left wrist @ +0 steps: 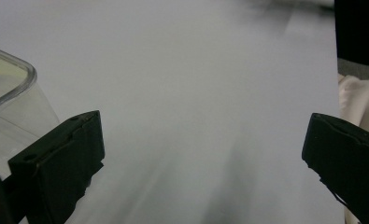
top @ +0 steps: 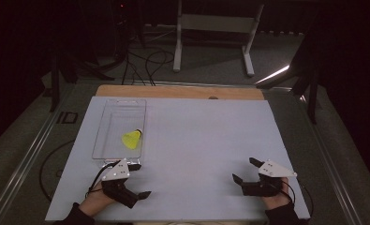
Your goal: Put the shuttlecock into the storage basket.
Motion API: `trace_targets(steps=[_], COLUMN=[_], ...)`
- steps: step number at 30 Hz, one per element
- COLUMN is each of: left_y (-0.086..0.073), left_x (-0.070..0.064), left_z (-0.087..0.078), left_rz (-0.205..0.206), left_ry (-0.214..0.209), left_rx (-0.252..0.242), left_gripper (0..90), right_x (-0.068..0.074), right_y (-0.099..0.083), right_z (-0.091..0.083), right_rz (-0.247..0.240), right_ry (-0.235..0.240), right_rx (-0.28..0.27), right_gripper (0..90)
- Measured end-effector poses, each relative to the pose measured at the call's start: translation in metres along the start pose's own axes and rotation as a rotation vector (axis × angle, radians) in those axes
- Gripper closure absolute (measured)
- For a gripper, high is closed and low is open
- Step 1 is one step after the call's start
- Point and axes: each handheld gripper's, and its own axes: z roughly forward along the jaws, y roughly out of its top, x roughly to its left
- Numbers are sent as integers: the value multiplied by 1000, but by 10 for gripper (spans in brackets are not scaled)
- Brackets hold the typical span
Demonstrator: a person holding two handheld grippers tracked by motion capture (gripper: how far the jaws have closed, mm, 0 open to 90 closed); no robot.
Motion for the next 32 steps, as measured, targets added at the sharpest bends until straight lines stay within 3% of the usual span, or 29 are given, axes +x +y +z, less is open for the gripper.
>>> trace_targets(steps=[11, 22, 32], left_y=[-3, -2, -2], left_x=[4, 1, -1], left_z=[0, 2, 5], left_rz=[-43, -37, -26], left_ry=[-6, 20, 3], left_rx=[-38, -71, -59], left_gripper=[0, 1, 0], right_x=[0, -1, 0], right_y=[-1, -2, -2], right_z=[2, 3, 3], right_rz=[4, 6, 4], right_ry=[9, 15, 13], right_rx=[9, 15, 19], right_gripper=[96, 96, 96])
